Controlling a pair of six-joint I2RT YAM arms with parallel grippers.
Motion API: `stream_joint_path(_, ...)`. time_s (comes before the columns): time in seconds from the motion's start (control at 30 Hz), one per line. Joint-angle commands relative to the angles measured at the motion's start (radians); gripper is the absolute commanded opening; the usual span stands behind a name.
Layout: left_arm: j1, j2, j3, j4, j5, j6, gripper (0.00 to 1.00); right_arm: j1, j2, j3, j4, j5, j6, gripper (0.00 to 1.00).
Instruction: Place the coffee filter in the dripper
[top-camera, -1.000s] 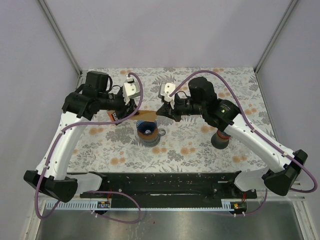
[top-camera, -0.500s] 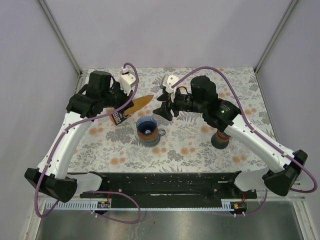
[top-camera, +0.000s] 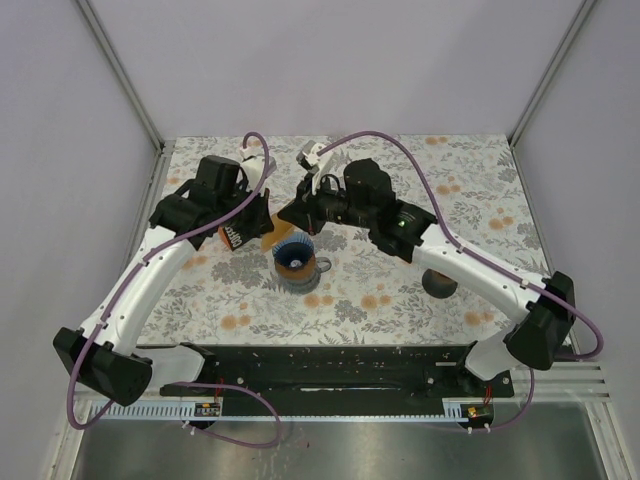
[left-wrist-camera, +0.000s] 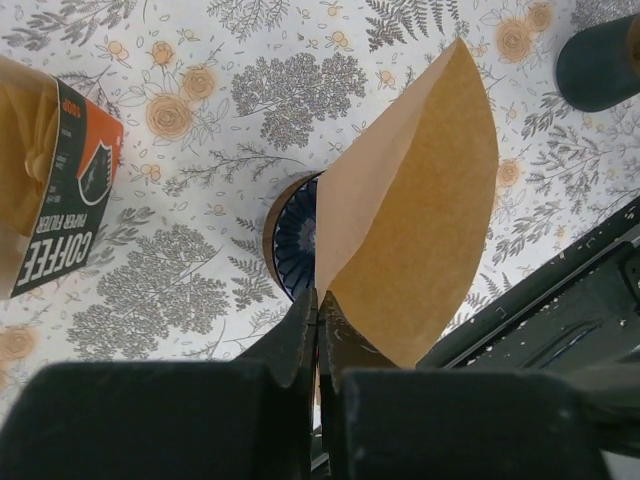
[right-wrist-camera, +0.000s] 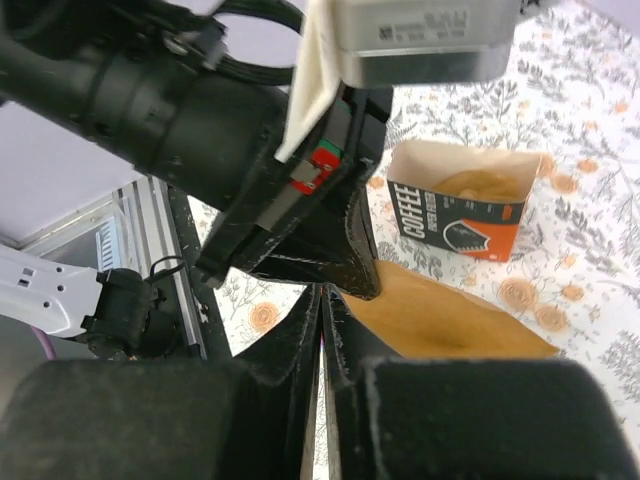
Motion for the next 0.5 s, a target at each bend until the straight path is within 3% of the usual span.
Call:
stream_joint_path(0.0,-0.006,-0.019,-0.008,0.025,0.008,-0.084,0.00,0.015,0.027,-0.011,0.020,0.078,0.069,0.07)
stream_joint_path(0.47,-0.005,-0.011,-0.064,0.019,0.051,-0.083,0.00,0.018,0.123,-0.014,-0.155,0.248,0.071,0.00)
